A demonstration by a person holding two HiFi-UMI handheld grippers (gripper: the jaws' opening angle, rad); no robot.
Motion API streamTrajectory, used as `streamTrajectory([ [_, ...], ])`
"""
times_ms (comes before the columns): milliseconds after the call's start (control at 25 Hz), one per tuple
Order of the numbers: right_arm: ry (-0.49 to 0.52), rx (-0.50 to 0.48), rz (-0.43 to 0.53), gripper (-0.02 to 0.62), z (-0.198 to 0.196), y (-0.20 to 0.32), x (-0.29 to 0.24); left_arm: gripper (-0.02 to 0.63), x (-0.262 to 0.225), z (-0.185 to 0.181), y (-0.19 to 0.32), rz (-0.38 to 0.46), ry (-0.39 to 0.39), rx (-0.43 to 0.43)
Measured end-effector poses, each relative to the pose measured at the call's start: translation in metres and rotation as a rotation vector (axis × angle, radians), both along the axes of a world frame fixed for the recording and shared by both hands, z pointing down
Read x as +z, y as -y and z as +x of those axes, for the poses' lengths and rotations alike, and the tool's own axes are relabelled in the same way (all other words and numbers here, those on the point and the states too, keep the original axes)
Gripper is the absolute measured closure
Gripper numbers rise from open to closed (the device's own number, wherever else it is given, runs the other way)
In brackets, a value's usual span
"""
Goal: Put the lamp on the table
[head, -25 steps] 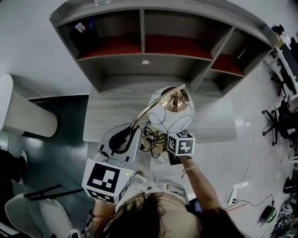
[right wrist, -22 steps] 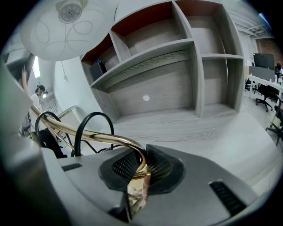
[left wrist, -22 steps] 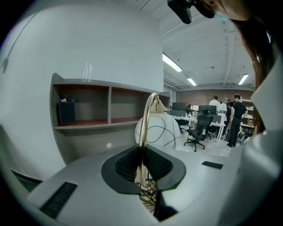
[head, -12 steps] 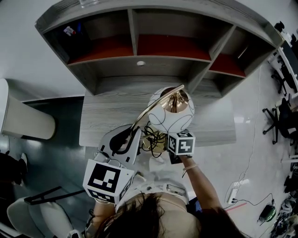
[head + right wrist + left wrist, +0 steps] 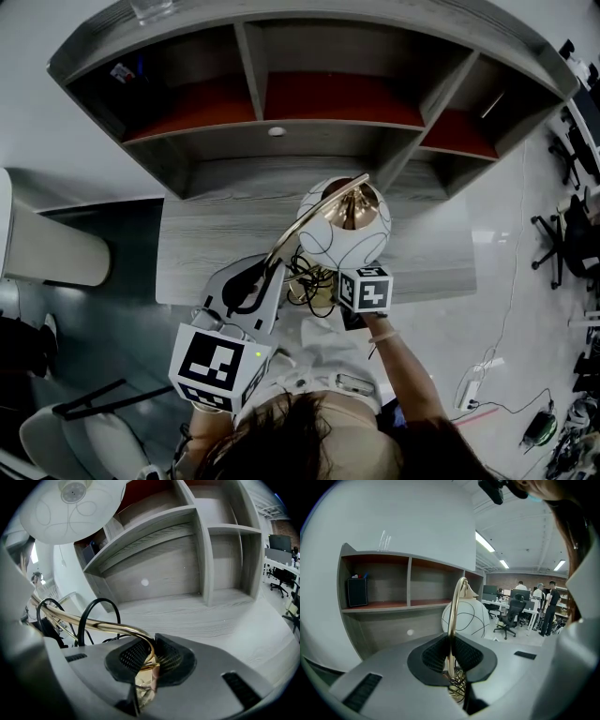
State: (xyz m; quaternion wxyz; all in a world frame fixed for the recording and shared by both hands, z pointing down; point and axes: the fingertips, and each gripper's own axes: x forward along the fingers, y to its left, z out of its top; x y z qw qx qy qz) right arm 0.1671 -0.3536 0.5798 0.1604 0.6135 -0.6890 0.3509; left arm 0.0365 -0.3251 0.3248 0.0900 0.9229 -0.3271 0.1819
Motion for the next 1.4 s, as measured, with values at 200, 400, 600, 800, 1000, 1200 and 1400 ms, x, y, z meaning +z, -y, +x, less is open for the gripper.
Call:
streamTrajectory([
  [200,0.006,0.001,-0.010,0.543,0.005,0.004,0.006,0.574,0.006,0.007,0.006,-0.014,0.009,0.000],
  [400,0.009,-0.002,-0.021,0.543,0.010,0.006,0.013,0.574,0.012,0.012,0.009,-0.028,0.015,-0.002],
  [600,0.011,-0.007,-0.037,0.543,0.014,0.006,0.020,0.574,0.019,0.017,0.010,-0.042,0.021,-0.005],
  [800,0.016,-0.017,-0.048,0.543,0.016,0.006,0.026,0.574,0.024,0.019,0.013,-0.053,0.030,-0.015],
  [1000,0.024,-0.018,-0.063,0.543,0.018,0.007,0.034,0.574,0.030,0.024,0.014,-0.064,0.035,-0.013],
  [1200,0.037,-0.017,-0.083,0.543,0.022,0.008,0.042,0.574,0.035,0.031,0.016,-0.077,0.046,-0.006],
  [1400,0.048,-0.016,-0.107,0.543,0.025,0.007,0.053,0.574,0.040,0.037,0.017,-0.089,0.059,-0.003],
])
